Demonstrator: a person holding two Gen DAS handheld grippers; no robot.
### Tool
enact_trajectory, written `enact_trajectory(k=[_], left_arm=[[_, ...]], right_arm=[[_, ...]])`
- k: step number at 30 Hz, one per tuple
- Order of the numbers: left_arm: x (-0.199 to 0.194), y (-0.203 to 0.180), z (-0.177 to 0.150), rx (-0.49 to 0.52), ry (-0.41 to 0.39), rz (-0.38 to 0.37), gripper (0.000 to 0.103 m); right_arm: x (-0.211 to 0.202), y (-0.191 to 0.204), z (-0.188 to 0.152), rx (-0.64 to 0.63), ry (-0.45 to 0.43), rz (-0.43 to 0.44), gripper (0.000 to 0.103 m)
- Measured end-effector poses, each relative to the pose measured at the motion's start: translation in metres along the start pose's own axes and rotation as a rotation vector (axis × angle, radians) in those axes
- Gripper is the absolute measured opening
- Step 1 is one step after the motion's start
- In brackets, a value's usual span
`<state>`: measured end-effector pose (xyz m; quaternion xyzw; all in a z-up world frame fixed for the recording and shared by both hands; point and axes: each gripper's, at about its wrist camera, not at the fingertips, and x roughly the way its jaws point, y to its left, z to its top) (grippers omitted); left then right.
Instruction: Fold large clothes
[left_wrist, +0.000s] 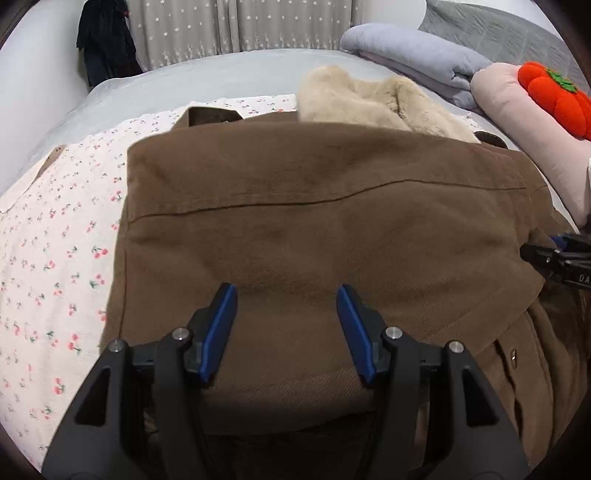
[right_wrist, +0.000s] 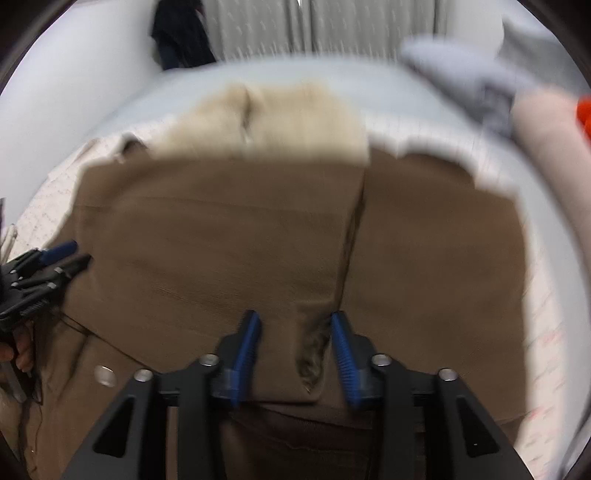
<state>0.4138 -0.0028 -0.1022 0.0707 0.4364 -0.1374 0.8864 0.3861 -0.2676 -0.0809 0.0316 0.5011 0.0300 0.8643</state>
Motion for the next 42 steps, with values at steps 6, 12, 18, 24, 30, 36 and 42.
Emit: enact_trajectory(k=[6, 12, 18, 24, 30, 36, 42], left_arm=[[-0.057, -0.006, -0.002, -0.026, 0.018, 0.042, 0.078], [-0.123, -0.003, -0.030, -0.006, 0.011, 0.047, 0.084], [-0.175, 0.010, -0.078, -0.022, 0.027, 0.015, 0.088], [-0.205, 0.033, -0.130, -0.055, 0.058, 0.003, 0.090], [-0.201, 0.068, -0.183, -0.142, 0.147, -0.020, 0.090], [-0.196, 0.100, -0.226, -0.263, 0.231, -0.096, 0.090], [-0.188, 0.119, -0.261, -0.378, 0.295, -0.286, 0.090]], right_arm=[[-0.053, -0.013, -0.010, 0.083, -0.013, 0.071, 0.049], [-0.135, -0.033, -0.045, 0.095, -0.087, 0.039, 0.077], [-0.194, -0.056, -0.105, 0.136, -0.107, 0.040, 0.083], [-0.222, -0.078, -0.164, 0.176, -0.075, 0.054, 0.084], [-0.221, -0.098, -0.225, 0.250, -0.013, 0.061, 0.084], [-0.208, -0.108, -0.269, 0.307, 0.050, 0.085, 0.084], [-0.191, -0.113, -0.295, 0.363, 0.114, 0.152, 0.084]])
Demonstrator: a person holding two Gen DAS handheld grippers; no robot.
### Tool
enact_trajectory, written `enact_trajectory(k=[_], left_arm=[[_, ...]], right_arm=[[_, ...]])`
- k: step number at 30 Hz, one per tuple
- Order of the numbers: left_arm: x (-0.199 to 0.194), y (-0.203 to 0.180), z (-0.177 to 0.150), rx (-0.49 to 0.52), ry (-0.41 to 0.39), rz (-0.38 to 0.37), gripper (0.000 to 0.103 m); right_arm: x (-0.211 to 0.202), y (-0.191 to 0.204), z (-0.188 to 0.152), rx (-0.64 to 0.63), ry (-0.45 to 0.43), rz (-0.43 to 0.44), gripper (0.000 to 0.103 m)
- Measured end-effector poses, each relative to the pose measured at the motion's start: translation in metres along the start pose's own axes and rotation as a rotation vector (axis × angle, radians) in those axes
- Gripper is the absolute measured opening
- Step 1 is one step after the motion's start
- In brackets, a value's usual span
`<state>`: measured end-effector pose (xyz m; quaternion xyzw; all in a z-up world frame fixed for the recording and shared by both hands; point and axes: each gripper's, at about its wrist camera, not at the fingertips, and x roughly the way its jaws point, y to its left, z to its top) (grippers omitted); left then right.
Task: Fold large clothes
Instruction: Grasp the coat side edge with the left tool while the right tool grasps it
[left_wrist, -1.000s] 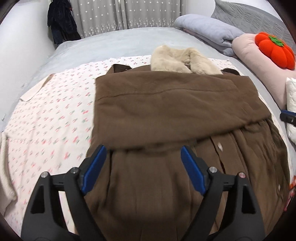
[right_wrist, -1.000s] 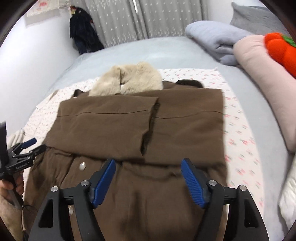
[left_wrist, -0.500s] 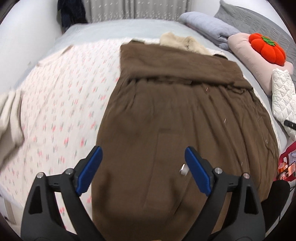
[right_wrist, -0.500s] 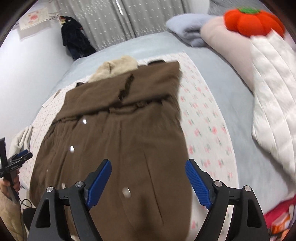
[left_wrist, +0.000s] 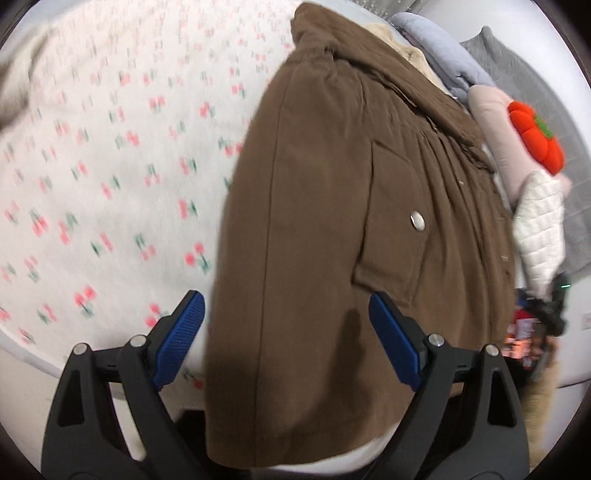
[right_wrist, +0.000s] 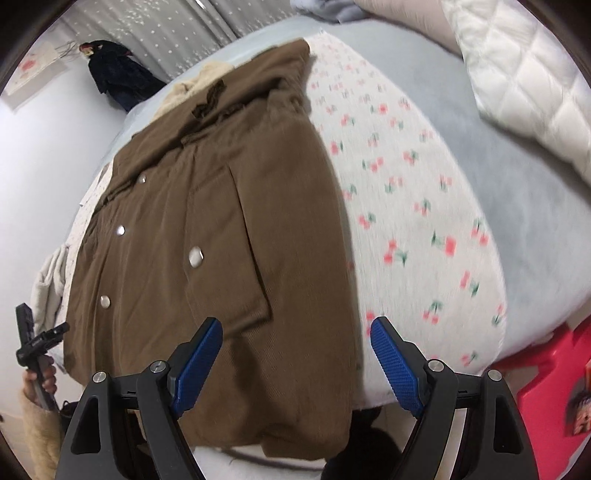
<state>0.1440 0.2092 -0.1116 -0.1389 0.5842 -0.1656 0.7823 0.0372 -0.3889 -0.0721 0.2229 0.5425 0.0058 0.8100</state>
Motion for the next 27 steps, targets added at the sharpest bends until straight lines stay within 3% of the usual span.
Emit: enact_trajectory(k=[2, 6, 10, 14, 20, 24, 27], left_arm=[[-0.002, 0.005, -0.007, -0.004, -0.017, -0.059, 0.090], [0.000, 0.017, -0.018, -0.035, -0.015, -0.293, 0.090], [0.002, 0.017, -0.025, -0.035, 0.029, -0.399, 0.087], [0.004, 0.016, -0.033, -0.014, 0.044, -0.415, 0.076], [0.003, 0.024, -0.036, -0.023, 0.053, -0.424, 0.059], [0.004, 0.020, -0.039, -0.007, 0.059, -0.413, 0.053], [0.009, 0.022, -0.043, -0.011, 0.097, -0.427, 0.032]], right_arm=[[0.006, -0.005, -0.007, 0.009, 0.026, 0.020, 0.084], [0.008, -0.009, -0.019, 0.009, 0.016, 0.097, 0.086], [0.009, -0.014, -0.026, 0.053, 0.038, 0.215, 0.085], [0.014, -0.016, -0.033, 0.066, 0.095, 0.289, 0.076], [0.024, -0.023, -0.035, 0.098, 0.160, 0.313, 0.053], [0.035, -0.015, -0.039, 0.072, 0.225, 0.315, 0.045], [0.034, -0.011, -0.037, 0.064, 0.223, 0.329, 0.031]])
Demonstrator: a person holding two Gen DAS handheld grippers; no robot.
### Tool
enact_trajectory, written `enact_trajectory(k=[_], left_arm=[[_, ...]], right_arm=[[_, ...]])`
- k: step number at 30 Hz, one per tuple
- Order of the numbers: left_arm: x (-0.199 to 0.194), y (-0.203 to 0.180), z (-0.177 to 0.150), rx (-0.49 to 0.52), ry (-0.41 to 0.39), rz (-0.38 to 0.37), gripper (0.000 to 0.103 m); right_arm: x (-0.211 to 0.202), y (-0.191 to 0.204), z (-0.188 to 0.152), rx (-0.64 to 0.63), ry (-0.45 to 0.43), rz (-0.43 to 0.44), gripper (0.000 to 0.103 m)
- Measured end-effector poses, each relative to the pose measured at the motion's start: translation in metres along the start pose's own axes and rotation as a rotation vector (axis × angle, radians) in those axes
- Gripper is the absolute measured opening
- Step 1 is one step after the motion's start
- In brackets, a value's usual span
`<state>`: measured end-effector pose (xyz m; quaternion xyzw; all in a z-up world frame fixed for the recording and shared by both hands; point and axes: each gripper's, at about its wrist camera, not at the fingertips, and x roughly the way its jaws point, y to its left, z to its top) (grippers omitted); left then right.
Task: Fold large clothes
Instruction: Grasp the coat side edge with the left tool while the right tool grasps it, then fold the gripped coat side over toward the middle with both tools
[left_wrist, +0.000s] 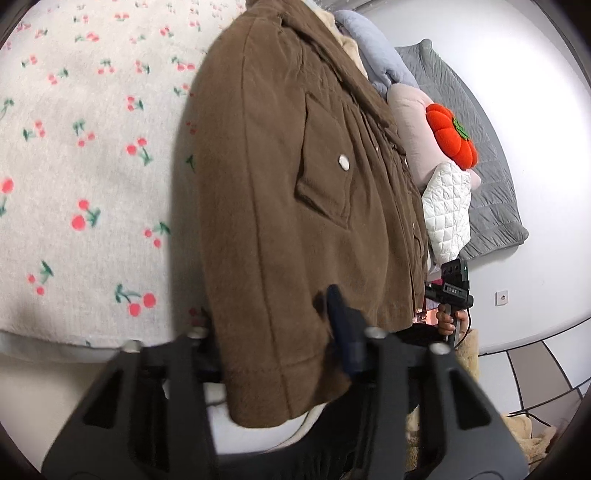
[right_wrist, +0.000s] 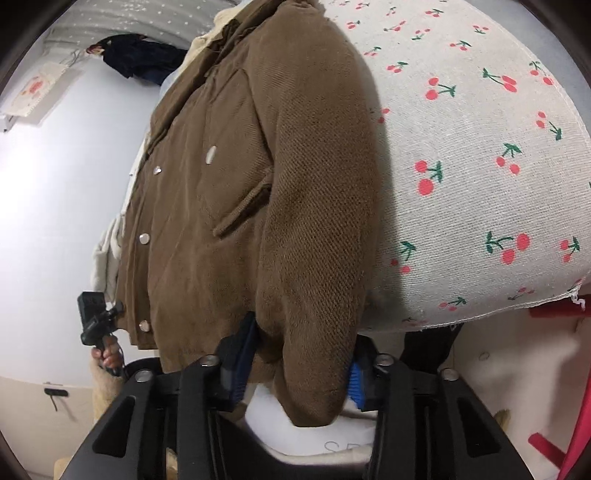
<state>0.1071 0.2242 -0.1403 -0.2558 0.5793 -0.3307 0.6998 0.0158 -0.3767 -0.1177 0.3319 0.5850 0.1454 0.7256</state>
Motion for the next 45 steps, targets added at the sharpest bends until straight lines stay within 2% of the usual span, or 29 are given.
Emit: enact_trajectory(k=[1, 2, 6, 8, 12, 16, 22, 32, 38, 42, 45], left_arm=[[0.003, 0.001, -0.002, -0.011, 0.019, -0.004, 0.028], [0.004, -0.002, -0.003, -0.007, 0.016, 0.014, 0.027], [-0.003, -0.015, 0.001, 0.026, -0.029, 0.021, 0.021], [-0.009, -0.026, 0.002, 0.048, -0.071, -0.007, 0.018], [-0.020, -0.050, 0.006, 0.081, -0.161, -0.081, 0.016], [-0.032, -0.073, 0.021, 0.090, -0.239, -0.142, 0.015], [-0.050, -0.108, 0.056, 0.136, -0.343, -0.172, 0.015], [-0.078, -0.138, 0.153, 0.162, -0.481, -0.163, 0.015], [-0.080, -0.154, 0.237, 0.178, -0.552, -0.108, 0.015], [-0.072, -0.160, 0.294, 0.181, -0.586, -0.065, 0.015], [-0.060, -0.156, 0.342, 0.145, -0.607, -0.035, 0.015]], right_arm=[[-0.002, 0.003, 0.000, -0.005, -0.009, 0.017, 0.024], [-0.004, 0.004, 0.001, -0.014, -0.019, 0.027, 0.021], [-0.012, 0.023, -0.002, -0.085, -0.082, 0.027, 0.018], [-0.017, 0.031, -0.003, -0.111, -0.123, 0.042, 0.017], [-0.039, 0.048, -0.008, -0.158, -0.247, 0.138, 0.016], [-0.058, 0.060, -0.004, -0.140, -0.353, 0.199, 0.015], [-0.083, 0.092, 0.023, -0.161, -0.486, 0.244, 0.014], [-0.128, 0.120, 0.107, -0.183, -0.626, 0.244, 0.013], [-0.137, 0.130, 0.182, -0.161, -0.690, 0.226, 0.013], [-0.137, 0.132, 0.244, -0.145, -0.735, 0.208, 0.013], [-0.131, 0.130, 0.286, -0.126, -0.759, 0.190, 0.013]])
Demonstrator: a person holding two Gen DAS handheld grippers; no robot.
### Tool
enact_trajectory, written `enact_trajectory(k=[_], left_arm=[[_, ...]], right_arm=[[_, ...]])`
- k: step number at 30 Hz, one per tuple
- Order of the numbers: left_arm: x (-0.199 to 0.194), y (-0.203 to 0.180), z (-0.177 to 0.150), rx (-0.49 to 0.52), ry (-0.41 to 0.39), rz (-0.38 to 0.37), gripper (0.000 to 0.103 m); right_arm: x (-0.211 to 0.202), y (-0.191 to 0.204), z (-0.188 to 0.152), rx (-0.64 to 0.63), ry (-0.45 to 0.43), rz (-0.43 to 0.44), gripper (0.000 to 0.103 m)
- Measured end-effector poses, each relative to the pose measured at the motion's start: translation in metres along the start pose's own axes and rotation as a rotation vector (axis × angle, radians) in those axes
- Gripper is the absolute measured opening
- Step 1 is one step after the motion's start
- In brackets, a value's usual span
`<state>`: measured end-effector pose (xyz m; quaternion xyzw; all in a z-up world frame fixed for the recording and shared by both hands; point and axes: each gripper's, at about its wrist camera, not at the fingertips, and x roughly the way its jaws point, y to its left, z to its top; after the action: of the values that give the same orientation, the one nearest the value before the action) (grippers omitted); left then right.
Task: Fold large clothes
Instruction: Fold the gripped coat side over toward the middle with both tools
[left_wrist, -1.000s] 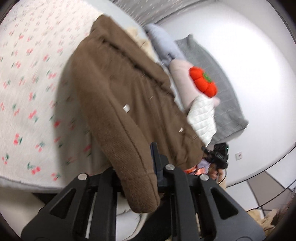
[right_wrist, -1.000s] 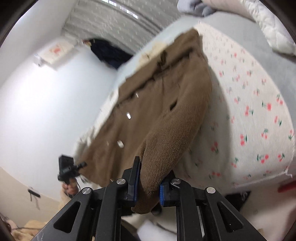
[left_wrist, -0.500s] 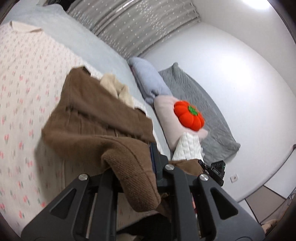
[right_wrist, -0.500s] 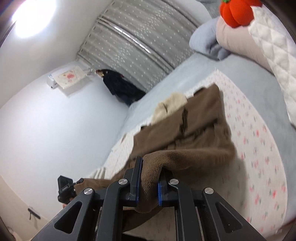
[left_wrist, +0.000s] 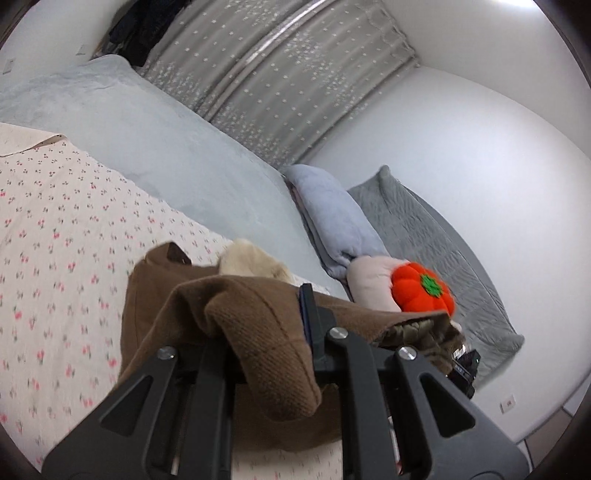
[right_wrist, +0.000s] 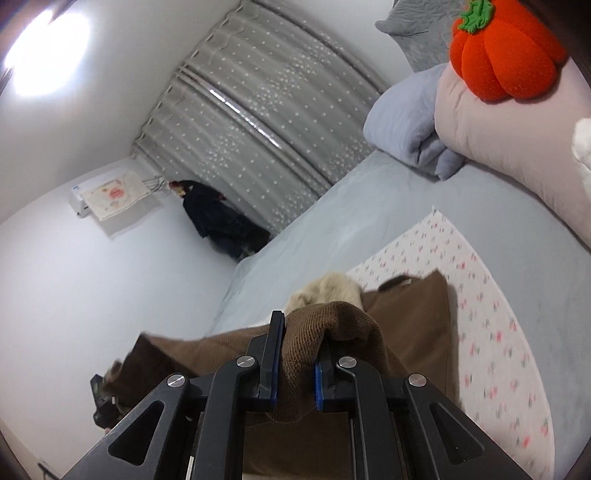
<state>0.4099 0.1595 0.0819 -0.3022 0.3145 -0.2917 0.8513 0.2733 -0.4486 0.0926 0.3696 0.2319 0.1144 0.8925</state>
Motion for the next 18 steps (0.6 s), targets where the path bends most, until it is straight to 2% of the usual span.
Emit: enact_trajectory(k=[4, 6, 8, 11, 16, 18], left_arm=[[0.057, 0.027, 0.036, -0.020, -0.031, 0.081, 0.015], [0.094, 0.042, 0.048, -0.034, -0.009, 0.111, 0.015], [0.138, 0.059, 0.053, -0.024, 0.018, 0.197, 0.015], [0.187, 0.093, 0.053, -0.070, 0.037, 0.244, 0.015], [0.238, 0.158, 0.033, -0.191, 0.042, 0.303, 0.019], [0.250, 0.185, 0.018, -0.233, 0.055, 0.272, 0.019]], right_arm=[[0.049, -0.024, 0.036, 0.033, -0.035, -0.044, 0.013], [0.076, -0.036, 0.049, 0.040, -0.039, -0.047, 0.013], [0.120, -0.046, 0.058, 0.021, -0.007, -0.098, 0.013], [0.171, -0.058, 0.061, -0.017, 0.028, -0.176, 0.013], [0.235, -0.108, 0.057, 0.018, 0.058, -0.258, 0.013], [0.250, -0.135, 0.051, 0.078, 0.079, -0.271, 0.014]])
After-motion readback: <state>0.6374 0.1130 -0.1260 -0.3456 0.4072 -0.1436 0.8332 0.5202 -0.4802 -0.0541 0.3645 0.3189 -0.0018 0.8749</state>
